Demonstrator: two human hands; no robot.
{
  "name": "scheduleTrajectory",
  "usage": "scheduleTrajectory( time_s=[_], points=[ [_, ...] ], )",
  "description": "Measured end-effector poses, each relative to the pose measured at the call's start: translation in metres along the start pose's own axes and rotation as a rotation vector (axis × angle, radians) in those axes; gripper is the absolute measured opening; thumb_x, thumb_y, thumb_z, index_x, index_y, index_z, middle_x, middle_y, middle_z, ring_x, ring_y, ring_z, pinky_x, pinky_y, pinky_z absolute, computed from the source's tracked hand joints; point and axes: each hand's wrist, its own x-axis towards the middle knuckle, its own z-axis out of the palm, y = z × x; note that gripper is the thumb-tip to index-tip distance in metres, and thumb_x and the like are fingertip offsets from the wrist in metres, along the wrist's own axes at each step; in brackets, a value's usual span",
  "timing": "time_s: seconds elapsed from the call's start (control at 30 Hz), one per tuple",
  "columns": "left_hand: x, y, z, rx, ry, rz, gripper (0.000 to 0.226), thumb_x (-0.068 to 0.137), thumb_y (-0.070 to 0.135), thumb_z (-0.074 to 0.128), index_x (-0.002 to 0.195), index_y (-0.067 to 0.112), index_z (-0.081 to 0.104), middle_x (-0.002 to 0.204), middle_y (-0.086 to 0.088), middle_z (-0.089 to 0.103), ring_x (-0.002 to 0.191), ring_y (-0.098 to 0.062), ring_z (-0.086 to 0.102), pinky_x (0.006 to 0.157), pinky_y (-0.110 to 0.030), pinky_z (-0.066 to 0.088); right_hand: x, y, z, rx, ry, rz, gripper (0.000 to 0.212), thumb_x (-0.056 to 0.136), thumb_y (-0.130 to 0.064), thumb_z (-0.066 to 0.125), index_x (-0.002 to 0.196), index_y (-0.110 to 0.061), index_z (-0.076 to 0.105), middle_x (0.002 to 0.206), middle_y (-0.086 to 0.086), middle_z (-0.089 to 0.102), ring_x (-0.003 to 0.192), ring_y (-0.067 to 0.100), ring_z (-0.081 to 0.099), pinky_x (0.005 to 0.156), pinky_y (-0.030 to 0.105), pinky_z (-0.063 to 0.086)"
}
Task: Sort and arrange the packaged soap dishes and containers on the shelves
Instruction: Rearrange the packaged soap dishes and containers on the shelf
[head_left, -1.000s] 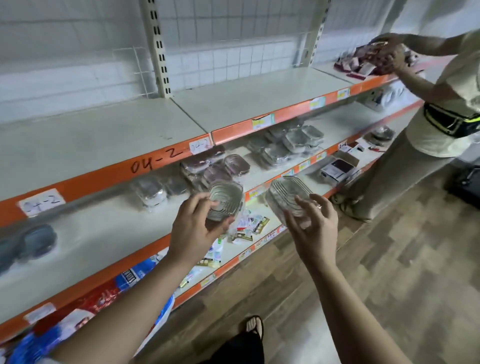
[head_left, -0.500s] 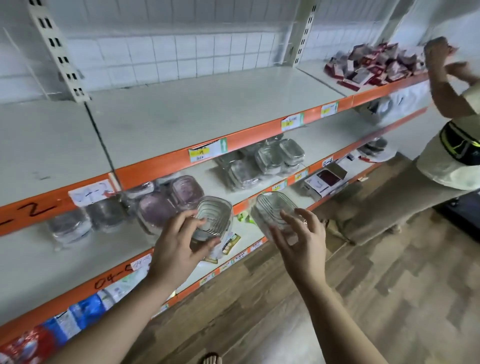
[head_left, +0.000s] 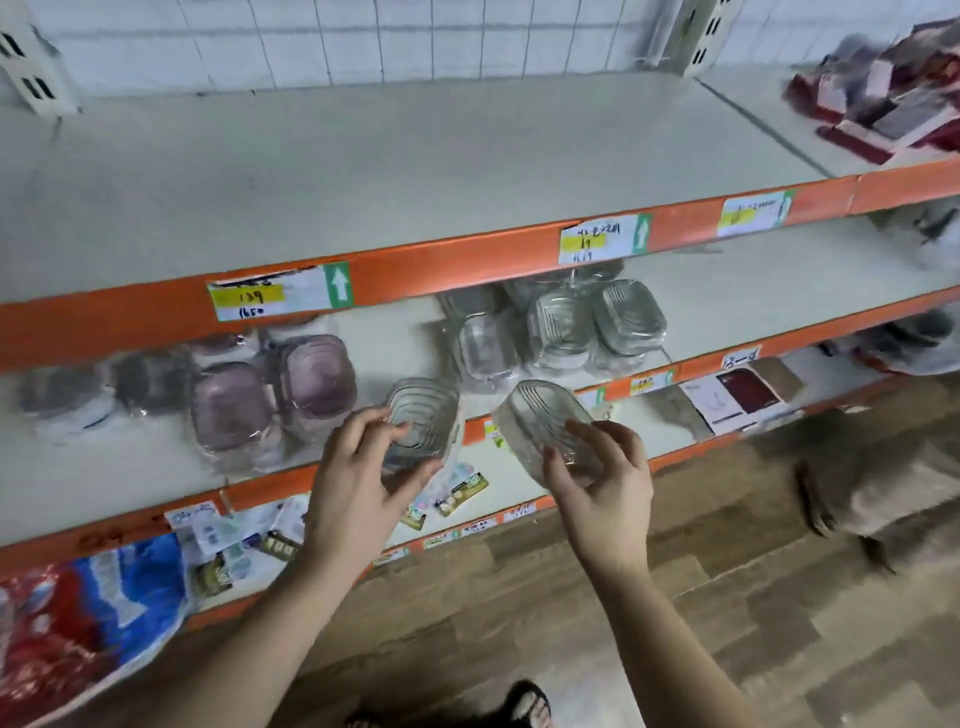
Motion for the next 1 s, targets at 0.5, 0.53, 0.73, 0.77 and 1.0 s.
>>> scheduleTrajectory(
  time_s=[0.5, 0.53, 0.73, 0.77, 1.0],
  points=[
    [0.010, 0.002, 0.121, 0.122, 0.214, -0.228, 0.053, 0.084, 0.055, 0.059, 0.100, 0.005, 0.068, 0.120, -0.008, 0.056, 0.094, -0.028, 0.066, 0.083, -0.036, 0.053, 0.108, 0.060, 0.056, 0.012, -0.209, -0.381, 0.034, 0.084, -0.036, 0.072, 0.110, -0.014, 0.069, 0.119, 0.009, 0.055, 0.111, 0.030, 0.052, 0.095, 0.044, 0.044],
    [0.011, -0.002, 0.126, 0.133, 0.232, -0.229, 0.051, 0.085, 0.053, 0.063, 0.100, 0.004, 0.068, 0.119, -0.010, 0.056, 0.101, -0.028, 0.063, 0.089, -0.035, 0.049, 0.118, 0.058, 0.066, -0.017, -0.217, -0.403, 0.033, 0.085, -0.035, 0.073, 0.109, -0.013, 0.069, 0.119, 0.009, 0.056, 0.110, 0.032, 0.053, 0.096, 0.042, 0.042],
    [0.013, -0.026, 0.144, 0.151, 0.262, -0.234, 0.049, 0.085, 0.050, 0.065, 0.103, 0.005, 0.067, 0.121, -0.011, 0.056, 0.114, -0.026, 0.056, 0.098, -0.030, 0.042, 0.164, 0.051, 0.110, -0.192, -0.179, -0.447, 0.040, 0.089, -0.044, 0.065, 0.113, -0.012, 0.067, 0.124, 0.012, 0.055, 0.112, 0.037, 0.046, 0.095, 0.034, 0.030],
    [0.015, -0.029, 0.145, 0.142, 0.266, -0.230, 0.049, 0.085, 0.050, 0.062, 0.104, 0.005, 0.067, 0.121, -0.011, 0.056, 0.115, -0.026, 0.055, 0.099, -0.031, 0.042, 0.168, 0.051, 0.115, -0.219, -0.186, -0.455, 0.041, 0.091, -0.045, 0.062, 0.115, -0.012, 0.067, 0.124, 0.012, 0.054, 0.112, 0.037, 0.045, 0.095, 0.035, 0.031],
    [0.030, -0.039, 0.154, 0.157, 0.266, -0.255, 0.050, 0.084, 0.046, 0.063, 0.105, 0.001, 0.067, 0.120, -0.015, 0.058, 0.113, -0.031, 0.057, 0.097, -0.038, 0.047, 0.161, 0.070, 0.124, -0.454, -0.291, -0.554, 0.040, 0.097, -0.034, 0.053, 0.126, -0.008, 0.060, 0.132, 0.020, 0.053, 0.121, 0.042, 0.039, 0.107, 0.044, 0.028]
  ],
)
